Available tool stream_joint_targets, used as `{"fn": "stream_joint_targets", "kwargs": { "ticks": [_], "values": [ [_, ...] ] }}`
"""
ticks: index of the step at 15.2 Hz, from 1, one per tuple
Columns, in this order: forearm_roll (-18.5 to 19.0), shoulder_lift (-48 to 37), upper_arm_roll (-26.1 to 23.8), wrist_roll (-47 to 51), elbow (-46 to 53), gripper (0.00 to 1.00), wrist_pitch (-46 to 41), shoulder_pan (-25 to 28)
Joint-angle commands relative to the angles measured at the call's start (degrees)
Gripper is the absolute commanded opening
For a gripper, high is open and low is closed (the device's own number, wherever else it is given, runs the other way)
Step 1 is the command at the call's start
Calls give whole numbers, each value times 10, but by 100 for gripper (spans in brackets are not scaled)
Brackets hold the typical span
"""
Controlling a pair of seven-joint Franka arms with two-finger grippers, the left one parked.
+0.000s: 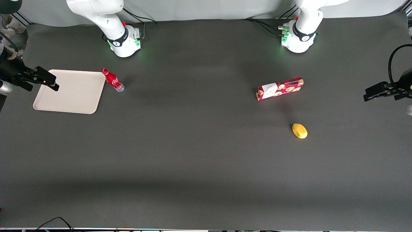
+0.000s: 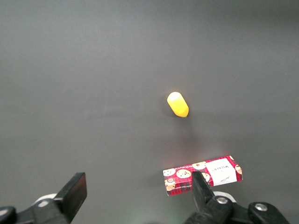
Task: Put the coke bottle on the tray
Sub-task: 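Move the right gripper, open, toward the red bottle beside the tray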
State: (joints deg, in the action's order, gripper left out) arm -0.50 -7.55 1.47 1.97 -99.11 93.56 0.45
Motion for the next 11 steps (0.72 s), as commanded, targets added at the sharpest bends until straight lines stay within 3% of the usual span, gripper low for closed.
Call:
{"fn": "stream_joint_targets", "kwargs": {
  "ticks": [1, 6, 11],
  "values": [
    [-13, -11, 9, -6, -11, 100, 7, 8],
    [-18, -11, 9, -6, -38, 100, -14, 8],
    [-9, -54, -16, -14, -208, 100, 4, 17]
  ]
}}
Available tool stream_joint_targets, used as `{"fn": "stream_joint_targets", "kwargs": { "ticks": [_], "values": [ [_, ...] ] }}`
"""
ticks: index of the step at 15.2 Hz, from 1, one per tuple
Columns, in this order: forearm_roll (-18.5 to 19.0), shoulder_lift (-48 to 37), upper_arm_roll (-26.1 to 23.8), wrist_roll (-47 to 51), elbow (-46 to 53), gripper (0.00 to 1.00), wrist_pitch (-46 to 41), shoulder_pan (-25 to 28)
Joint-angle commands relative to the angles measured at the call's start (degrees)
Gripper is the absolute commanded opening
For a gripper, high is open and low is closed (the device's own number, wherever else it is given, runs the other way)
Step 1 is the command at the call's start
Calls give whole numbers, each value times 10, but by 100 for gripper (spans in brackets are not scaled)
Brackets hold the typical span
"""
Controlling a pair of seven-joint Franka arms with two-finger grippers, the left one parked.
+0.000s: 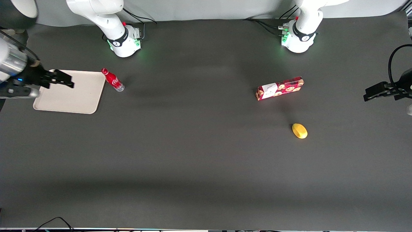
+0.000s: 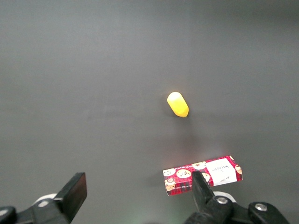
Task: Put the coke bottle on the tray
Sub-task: 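Move the right gripper, open, toward the red bottle beside the tray, then lower the right gripper around the red bottle and close it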
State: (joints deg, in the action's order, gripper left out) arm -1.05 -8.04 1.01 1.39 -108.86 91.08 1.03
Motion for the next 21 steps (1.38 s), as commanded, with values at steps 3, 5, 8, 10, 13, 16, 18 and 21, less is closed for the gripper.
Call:
{"fn": "stream_joint_targets", "kwargs": {
  "ticks": [3, 5, 8, 10, 13, 16, 18, 21],
  "values": [
    [10, -84, -12, -9, -189, 100, 62, 12],
    [27, -117, -12, -9, -253, 100, 102, 12],
    [27, -146, -12, -6, -332, 100, 154, 12],
    [27, -155, -13, -5, -366, 100, 165, 13],
    [39, -156, -13, -4, -405, 100, 187, 13],
    [52, -158, -16, 1, -448, 100, 223, 13],
    [52, -158, -16, 2, -460, 100, 228, 13],
    [53, -158, -17, 2, -477, 100, 235, 13]
  ]
}}
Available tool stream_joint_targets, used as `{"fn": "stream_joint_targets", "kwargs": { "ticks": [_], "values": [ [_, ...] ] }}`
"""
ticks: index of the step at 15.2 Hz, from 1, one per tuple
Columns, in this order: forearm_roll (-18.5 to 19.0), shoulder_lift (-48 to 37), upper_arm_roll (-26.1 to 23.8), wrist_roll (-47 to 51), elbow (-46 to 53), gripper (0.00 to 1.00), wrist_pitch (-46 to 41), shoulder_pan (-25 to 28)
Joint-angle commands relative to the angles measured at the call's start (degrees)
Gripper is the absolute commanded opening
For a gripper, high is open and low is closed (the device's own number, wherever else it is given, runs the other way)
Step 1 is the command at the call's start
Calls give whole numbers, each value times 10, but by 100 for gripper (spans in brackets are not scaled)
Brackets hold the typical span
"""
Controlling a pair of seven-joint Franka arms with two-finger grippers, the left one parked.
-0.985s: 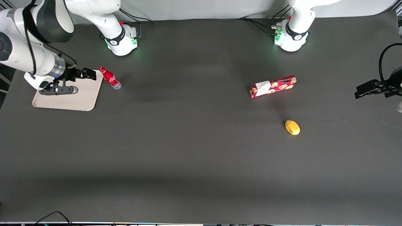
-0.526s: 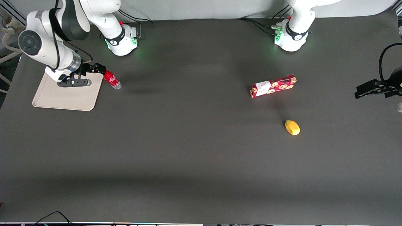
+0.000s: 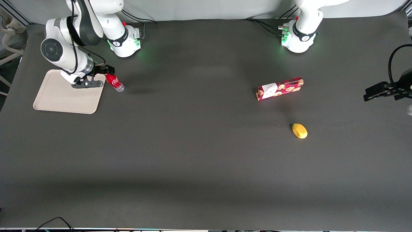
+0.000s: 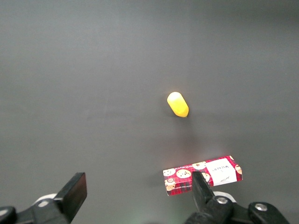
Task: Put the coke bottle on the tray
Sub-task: 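Lower the right gripper around the red bottle and close it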
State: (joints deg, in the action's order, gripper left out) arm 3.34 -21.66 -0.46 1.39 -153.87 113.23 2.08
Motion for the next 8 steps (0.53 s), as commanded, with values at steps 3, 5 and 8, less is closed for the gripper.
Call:
{"fn": "stream_joint_targets", "kwargs": {
  "ticks": [3, 5, 8],
  "values": [
    [9, -21, -9, 3, -42, 100, 23, 1],
    [10, -21, -12, 3, -49, 100, 30, 1],
    [32, -17, -15, 3, -53, 95, 31, 0]
  ]
}}
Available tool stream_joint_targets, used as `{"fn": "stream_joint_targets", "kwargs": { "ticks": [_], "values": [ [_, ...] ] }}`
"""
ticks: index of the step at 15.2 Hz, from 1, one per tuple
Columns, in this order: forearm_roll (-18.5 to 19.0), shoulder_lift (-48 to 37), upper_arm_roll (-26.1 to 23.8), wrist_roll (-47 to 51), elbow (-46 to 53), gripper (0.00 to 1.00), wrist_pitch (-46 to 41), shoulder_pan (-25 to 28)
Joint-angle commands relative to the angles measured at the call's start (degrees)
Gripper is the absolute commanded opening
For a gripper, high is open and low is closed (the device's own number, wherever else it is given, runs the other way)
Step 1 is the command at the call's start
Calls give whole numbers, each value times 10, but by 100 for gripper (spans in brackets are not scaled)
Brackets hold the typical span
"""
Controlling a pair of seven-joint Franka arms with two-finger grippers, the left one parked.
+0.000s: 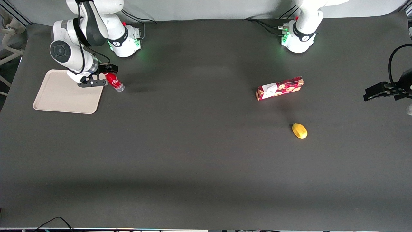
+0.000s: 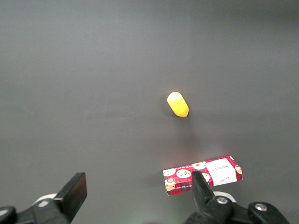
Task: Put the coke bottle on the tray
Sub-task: 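Lower the right gripper around the red bottle and close it, then lift the red bottle with the right gripper and carry it over the tray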
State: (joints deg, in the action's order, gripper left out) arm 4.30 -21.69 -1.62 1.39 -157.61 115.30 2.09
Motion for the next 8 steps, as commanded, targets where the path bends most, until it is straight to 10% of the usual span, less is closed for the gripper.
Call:
{"fn": "stream_joint_targets", "kwargs": {
  "ticks": [1, 8],
  "values": [
    [23, -17, -3, 3, -16, 89, 11, 0],
    [23, -17, -5, 19, -13, 44, 6, 1]
  ]
}}
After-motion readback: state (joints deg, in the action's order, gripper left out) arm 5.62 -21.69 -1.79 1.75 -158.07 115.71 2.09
